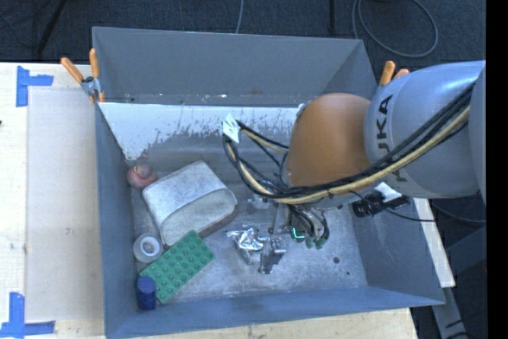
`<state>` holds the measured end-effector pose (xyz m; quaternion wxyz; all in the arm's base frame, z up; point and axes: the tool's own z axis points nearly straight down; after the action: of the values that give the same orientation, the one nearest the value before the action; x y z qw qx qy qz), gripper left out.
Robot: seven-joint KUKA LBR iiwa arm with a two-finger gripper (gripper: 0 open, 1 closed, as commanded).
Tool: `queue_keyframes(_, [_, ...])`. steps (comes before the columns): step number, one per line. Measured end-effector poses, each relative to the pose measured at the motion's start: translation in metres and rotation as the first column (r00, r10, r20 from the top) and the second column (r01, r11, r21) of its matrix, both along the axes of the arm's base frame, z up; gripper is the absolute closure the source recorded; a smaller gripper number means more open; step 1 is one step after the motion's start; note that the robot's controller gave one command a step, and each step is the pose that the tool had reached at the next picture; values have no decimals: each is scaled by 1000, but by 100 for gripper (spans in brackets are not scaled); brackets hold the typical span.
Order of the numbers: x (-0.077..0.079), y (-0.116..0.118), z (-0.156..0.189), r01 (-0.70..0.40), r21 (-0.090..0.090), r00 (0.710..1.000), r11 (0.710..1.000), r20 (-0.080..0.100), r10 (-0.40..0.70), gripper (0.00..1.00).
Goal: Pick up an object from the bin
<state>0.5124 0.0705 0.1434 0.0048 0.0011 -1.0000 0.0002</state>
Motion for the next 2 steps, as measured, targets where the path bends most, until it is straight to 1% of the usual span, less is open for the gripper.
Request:
queue_keyframes(1, [14,-16,-73,132,2,991,991,11,-132,0])
queue_keyframes(2, [15,-16,-72,132,2,991,991,11,-132,0])
